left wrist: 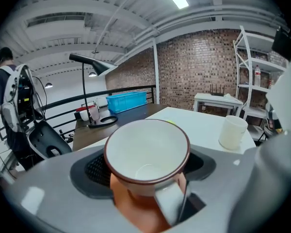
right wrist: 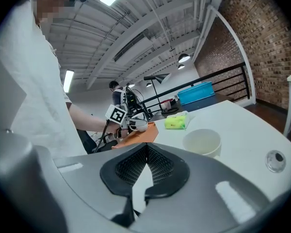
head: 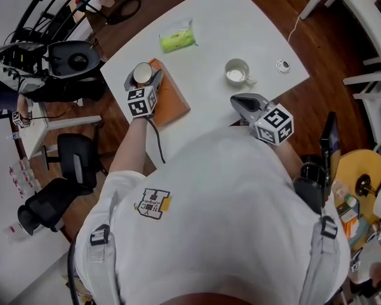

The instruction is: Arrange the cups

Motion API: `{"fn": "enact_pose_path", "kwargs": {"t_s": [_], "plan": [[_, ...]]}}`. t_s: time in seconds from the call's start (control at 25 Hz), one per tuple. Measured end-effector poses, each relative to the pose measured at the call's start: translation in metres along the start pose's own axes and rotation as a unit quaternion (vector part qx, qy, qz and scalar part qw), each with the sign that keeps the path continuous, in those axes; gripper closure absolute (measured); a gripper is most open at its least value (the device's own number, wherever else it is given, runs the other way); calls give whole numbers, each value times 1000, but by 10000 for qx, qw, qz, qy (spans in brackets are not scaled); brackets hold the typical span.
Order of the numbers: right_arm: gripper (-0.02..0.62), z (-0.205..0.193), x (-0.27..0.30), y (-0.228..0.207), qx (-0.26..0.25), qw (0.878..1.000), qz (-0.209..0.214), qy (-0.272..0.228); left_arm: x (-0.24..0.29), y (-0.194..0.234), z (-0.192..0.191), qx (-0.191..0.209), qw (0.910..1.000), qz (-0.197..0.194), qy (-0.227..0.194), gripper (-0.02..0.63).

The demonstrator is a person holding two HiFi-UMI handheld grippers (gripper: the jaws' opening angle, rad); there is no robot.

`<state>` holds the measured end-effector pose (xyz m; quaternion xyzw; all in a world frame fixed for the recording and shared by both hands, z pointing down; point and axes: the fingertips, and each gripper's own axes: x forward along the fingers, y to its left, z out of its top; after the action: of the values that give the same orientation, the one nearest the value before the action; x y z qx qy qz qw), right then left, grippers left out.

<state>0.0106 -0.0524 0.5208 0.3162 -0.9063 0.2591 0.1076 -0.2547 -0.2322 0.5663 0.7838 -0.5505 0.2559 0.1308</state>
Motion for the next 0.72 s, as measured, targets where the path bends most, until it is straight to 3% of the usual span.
{"fn": "enact_pose_path", "kwargs": {"t_s": [0.72], "plan": [[595, -4, -1, 1, 101, 9999, 7, -32, -2, 0, -1, 45, 10000, -34, -22, 198]]}}
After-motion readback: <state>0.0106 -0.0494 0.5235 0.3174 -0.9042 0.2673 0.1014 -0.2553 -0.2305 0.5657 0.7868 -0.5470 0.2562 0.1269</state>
